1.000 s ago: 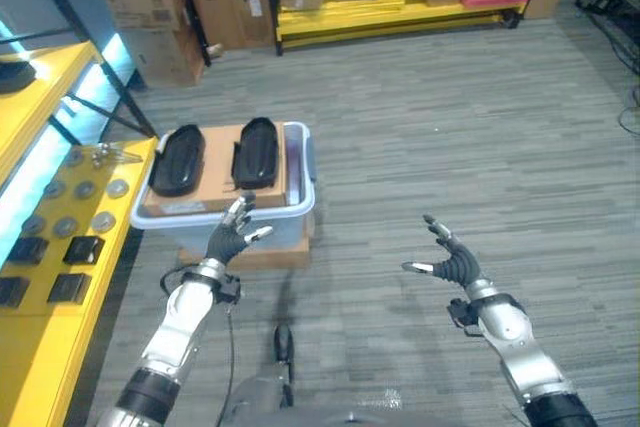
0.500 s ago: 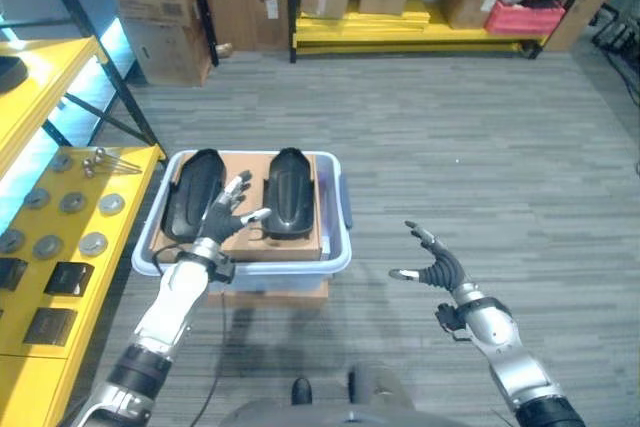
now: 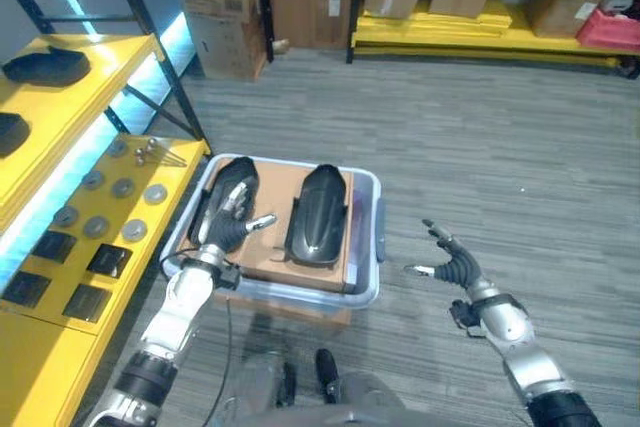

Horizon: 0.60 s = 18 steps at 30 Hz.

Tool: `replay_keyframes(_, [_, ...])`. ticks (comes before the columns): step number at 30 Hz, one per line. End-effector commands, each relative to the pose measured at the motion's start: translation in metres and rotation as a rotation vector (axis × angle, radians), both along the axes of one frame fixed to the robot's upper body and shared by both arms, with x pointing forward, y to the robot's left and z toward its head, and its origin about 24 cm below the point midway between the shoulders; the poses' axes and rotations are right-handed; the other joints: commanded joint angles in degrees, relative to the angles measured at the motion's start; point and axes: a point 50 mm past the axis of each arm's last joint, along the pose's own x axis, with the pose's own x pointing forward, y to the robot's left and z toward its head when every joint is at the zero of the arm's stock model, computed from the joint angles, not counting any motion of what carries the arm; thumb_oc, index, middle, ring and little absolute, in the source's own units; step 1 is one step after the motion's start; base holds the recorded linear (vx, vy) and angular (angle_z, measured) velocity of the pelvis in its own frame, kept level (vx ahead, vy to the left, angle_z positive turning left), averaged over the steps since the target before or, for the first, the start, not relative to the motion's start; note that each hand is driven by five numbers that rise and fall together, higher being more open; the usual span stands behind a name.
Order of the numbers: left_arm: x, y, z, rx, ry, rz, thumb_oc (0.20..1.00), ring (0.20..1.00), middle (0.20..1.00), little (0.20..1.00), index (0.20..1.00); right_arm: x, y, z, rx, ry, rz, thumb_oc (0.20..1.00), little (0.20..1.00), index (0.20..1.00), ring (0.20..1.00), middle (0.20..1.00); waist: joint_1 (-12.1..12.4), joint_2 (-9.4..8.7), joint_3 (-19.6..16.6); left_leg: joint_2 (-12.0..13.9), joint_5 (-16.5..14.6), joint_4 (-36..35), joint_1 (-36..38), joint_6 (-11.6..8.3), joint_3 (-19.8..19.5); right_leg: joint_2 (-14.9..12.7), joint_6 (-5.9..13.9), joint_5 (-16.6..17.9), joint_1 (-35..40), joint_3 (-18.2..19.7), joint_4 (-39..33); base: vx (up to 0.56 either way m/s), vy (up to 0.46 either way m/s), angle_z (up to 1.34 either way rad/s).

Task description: Move parts from the plastic box to the shelf.

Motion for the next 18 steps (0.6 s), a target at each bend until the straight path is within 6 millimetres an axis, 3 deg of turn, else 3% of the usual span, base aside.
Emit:
replay_keyframes(1, [-0.001, 0.006, 0.015, -0.028, -0.092, 0.022, 1.0, 1.0, 1.0, 1.0, 1.0, 0.007, -0.006, 0.029, 0.039, -0.153, -0.029, 1.0, 1.0, 1.0, 1.0, 1.0, -0.5, 0.62, -3.6, 8.1, 4.1, -16.7, 6.3, 0.01, -3.3, -2.4, 7.86, -7.2, 5.7, 2.4, -2.9, 0.11, 0.133, -0.22])
replay_keyframes(2, [-0.001, 0.006, 0.016, -0.026, -0.095, 0.025, 1.0, 1.0, 1.0, 1.0, 1.0, 0.007, -0.007, 0.031, 0.034, -0.16, -0.033, 1.0, 1.0, 1.0, 1.0, 1.0, -0.4, 0.94, -3.7, 8.9, 5.5, -19.0, 6.7, -0.67, -4.8, -2.4, 8.02, -7.4, 6.0, 2.7, -3.5, 0.09, 0.141, -0.13])
replay_keyframes(4, [0.0, 0.004, 0.016, -0.027, -0.1, 0.02, 1.0, 1.0, 1.0, 1.0, 1.0, 0.006, -0.009, 0.031, 0.02, -0.169, -0.042, 1.0, 1.0, 1.0, 1.0, 1.0, -1.3, 3.2, -5.0, 11.6, 7.5, -27.3, 10.9, -2.05, -3.7, -2.3, 8.52, -7.2, 6.3, 2.4, -4.9, 0.14, 0.204, -0.16])
replay_keyframes(6, [0.002, 0.001, 0.019, -0.008, -0.113, -0.004, 1.0, 1.0, 1.0, 1.0, 1.0, 0.004, -0.012, 0.027, 0.011, -0.159, -0.072, 1.0, 1.0, 1.0, 1.0, 1.0, -1.9, 4.45, -5.8, 11.6, 7.8, -30.5, 13.5, -2.79, -2.3, -3.3, 9.12, -7.2, 6.4, 1.5, -5.4, 0.15, 0.232, -0.16])
replay_keyframes(10, [0.003, 0.008, 0.03, 0.033, -0.159, -0.017, 1.0, 1.0, 1.0, 1.0, 1.0, 0.007, -0.009, 0.021, 0.031, -0.14, -0.087, 1.0, 1.0, 1.0, 1.0, 1.0, -1.3, 4.1, -5.5, 10.1, 6.3, -30.4, 14.7, -1.7, -0.5, -5.5, 10.26, -6.3, 6.1, 2.2, -5.4, 0.09, 0.153, 0.02])
replay_keyframes(18, [0.0, 0.013, 0.029, 0.041, -0.147, -0.011, 1.0, 1.0, 1.0, 1.0, 1.0, 0.025, -0.006, 0.017, 0.021, -0.106, -0.075, 1.0, 1.0, 1.0, 1.0, 1.0, 0.8, 2.51, -5.0, 8.8, 4.2, -30.9, 13.2, 0.22, 1.9, -6.5, 11.71, -5.9, 2.1, 3.3, -5.4, 0.03, 0.048, -0.14])
